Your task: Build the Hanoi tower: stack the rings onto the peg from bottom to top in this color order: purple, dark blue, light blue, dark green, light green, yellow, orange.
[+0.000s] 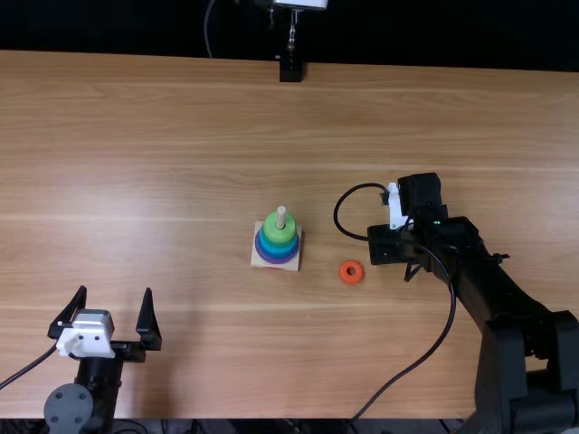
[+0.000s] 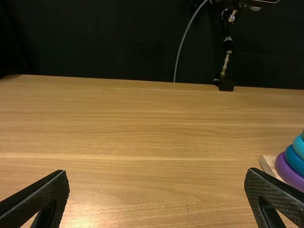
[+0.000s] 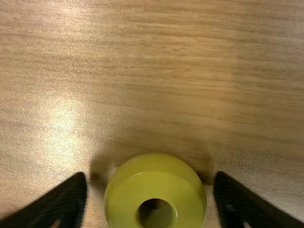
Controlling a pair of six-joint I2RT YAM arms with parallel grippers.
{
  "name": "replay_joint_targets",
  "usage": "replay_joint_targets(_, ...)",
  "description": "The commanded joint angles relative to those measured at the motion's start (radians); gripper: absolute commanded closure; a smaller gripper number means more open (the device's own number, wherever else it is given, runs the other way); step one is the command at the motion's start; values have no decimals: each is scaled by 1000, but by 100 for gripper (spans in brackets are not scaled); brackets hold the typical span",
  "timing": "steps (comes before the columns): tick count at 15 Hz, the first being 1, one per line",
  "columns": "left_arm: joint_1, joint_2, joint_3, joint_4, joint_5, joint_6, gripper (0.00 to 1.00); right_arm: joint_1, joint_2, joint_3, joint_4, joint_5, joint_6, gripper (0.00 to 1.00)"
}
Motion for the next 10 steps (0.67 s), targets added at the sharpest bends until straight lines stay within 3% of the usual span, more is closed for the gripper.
replay_joint_targets(1, -5, -15, -10, -27, -14, 5, 0, 5, 7, 28, 0, 0, 3, 100)
replay_joint_targets(5, -5, -15, -10, -27, -14, 5, 0, 7, 5, 46, -5, -2, 3, 100)
replay_joint_targets(10, -5, -15, -10, -27, -14, 5, 0, 68, -2, 290, -418, -2, 14, 100)
